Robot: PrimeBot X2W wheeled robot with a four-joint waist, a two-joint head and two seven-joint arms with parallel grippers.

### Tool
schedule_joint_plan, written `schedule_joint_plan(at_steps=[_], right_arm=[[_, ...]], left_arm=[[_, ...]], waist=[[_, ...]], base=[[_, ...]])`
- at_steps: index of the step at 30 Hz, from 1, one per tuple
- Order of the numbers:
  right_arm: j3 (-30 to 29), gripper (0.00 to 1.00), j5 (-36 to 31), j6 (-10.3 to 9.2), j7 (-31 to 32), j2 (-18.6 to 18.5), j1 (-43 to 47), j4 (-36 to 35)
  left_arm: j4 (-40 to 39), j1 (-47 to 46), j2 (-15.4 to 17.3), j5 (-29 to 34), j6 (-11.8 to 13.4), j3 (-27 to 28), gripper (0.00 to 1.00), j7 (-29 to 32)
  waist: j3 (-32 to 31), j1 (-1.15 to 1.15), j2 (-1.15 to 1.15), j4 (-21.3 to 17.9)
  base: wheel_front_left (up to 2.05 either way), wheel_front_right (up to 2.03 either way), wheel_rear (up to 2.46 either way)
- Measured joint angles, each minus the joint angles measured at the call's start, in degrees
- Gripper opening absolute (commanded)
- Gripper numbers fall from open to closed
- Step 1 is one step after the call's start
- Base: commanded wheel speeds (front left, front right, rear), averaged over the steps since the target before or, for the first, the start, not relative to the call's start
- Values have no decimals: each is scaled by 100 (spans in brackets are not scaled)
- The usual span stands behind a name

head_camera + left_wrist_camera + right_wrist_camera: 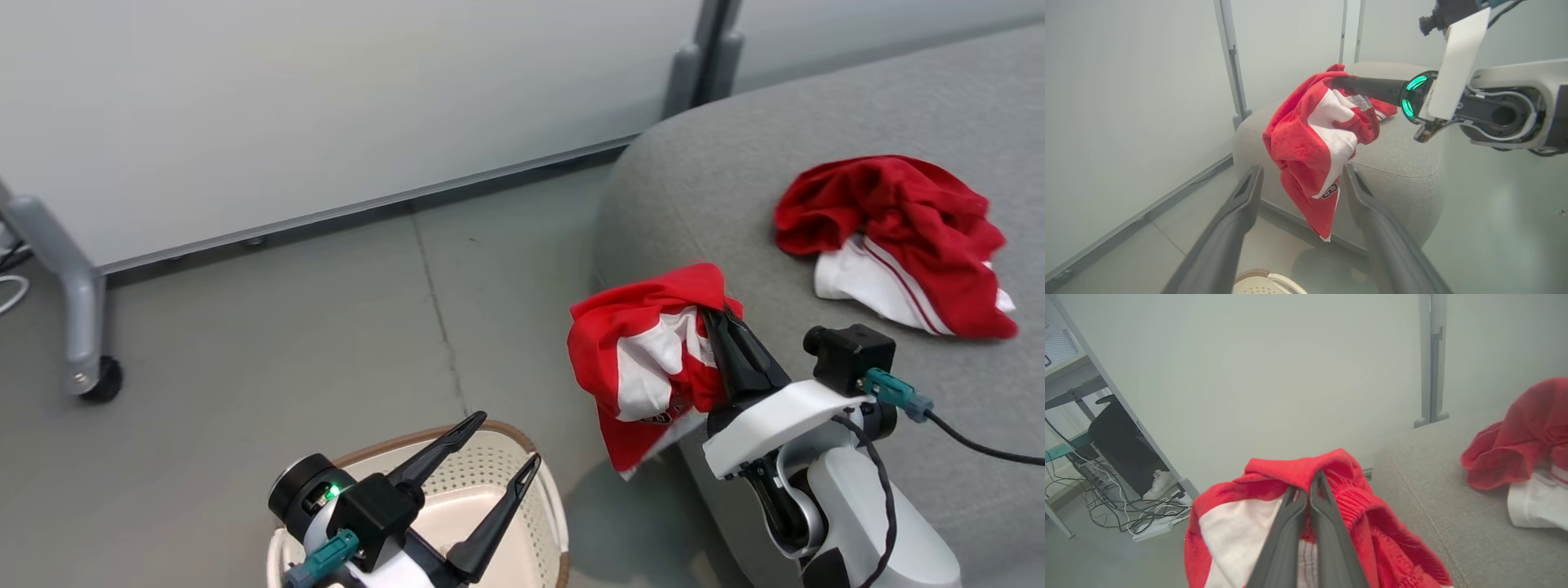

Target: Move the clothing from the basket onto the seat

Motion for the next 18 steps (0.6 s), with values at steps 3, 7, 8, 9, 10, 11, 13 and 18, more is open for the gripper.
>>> schedule_joint_plan(at_steps=[3,7,8,9,10,11,13,18], right_arm=[[-64,0,-18,0,0,1,90,-110],[-142,0,-20,0,0,1,182,-241],[-154,0,-23,1,0,3,190,-272],[-183,0,-13,1,0,2,216,-328],[-204,0,-13,1,0,1,243,-358],[-225,0,-11,0,0,-2,273,-400],[-281,0,-1,1,0,0,283,-491],[-530,0,-3,0,0,3,192,-812]], left_arm=[[-35,-7,47,0,-1,-2,100,23],[-93,-17,145,1,7,5,100,62],[-110,-21,159,1,5,-1,100,74],[-164,-25,186,2,4,-9,100,104],[-192,-27,202,10,3,-16,100,122],[-221,-33,221,12,4,-19,100,124],[-278,-78,281,53,3,-20,100,172],[-463,-160,398,102,7,5,100,258]], waist=[[73,0,0,-255],[180,0,0,-609],[208,0,0,-694],[267,0,0,-862],[299,0,0,-941],[333,0,0,-1020],[408,0,0,-1159],[670,0,0,-1403]], base=[[0,0,0],[0,0,0],[0,0,0],[0,0,0],[0,0,0],[0,0,0],[0,0,0],[0,0,0]])
